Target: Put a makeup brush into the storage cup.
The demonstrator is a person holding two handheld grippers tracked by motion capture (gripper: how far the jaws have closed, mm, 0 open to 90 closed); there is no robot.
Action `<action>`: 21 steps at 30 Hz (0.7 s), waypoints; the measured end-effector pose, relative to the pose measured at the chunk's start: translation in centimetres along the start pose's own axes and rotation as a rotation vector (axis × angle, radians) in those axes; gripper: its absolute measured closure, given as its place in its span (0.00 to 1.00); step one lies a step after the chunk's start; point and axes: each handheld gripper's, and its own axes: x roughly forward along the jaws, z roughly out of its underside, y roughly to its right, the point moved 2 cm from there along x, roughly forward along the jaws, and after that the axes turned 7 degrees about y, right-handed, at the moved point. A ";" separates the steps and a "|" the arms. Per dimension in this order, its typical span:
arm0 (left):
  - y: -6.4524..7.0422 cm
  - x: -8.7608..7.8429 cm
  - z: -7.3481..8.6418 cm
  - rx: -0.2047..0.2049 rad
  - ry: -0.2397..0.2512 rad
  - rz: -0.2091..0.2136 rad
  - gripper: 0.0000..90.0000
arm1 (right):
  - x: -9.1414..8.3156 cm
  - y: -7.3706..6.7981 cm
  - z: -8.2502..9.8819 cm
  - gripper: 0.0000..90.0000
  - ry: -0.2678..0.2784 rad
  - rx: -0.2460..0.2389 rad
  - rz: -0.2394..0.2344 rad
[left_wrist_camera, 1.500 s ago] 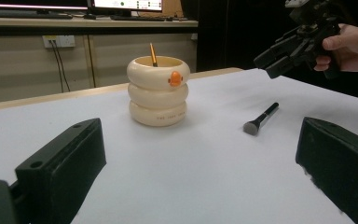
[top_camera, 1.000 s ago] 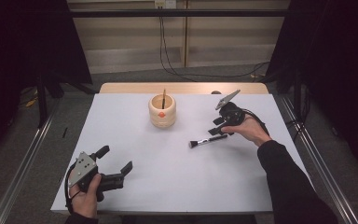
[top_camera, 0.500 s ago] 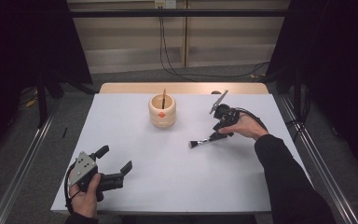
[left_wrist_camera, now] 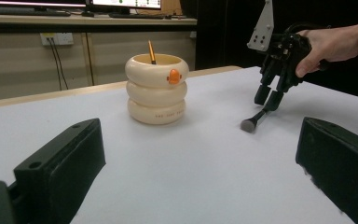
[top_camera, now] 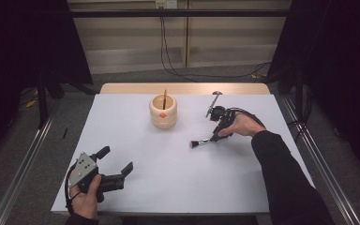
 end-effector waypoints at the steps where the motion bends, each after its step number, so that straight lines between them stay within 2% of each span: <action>1: 0.0 0.0 0.0 -0.001 -0.001 -0.002 0.01 | 0.1 -0.1 -0.1 0.67 -0.003 -0.008 -0.002; 2: 0.0 0.0 0.0 0.000 -0.001 -0.003 0.01 | 0.3 -0.2 -0.1 0.68 -0.004 -0.024 -0.011; 4: 0.0 0.0 0.0 -0.001 -0.001 -0.003 0.01 | 0.4 -0.4 -0.2 0.68 -0.021 -0.018 -0.008; 9: 0.0 -0.1 0.0 0.007 -0.004 -0.002 0.01 | 0.8 -0.5 -0.5 0.69 -0.035 -0.051 -0.003; 11: 0.0 0.0 0.0 0.002 -0.003 0.002 0.01 | 0.9 -0.7 -0.6 0.69 -0.045 -0.050 0.004; 16: 0.0 0.0 0.1 0.008 -0.007 0.001 0.01 | 0.9 -0.6 -0.6 0.78 -0.051 -0.051 0.029; 19: 0.0 0.0 0.1 0.006 -0.007 0.000 0.01 | 0.9 -0.7 -0.7 0.80 -0.065 -0.038 0.034; 21: 0.0 0.0 0.1 0.009 -0.008 0.001 0.01 | 0.9 -0.6 -0.7 0.82 -0.065 -0.055 0.035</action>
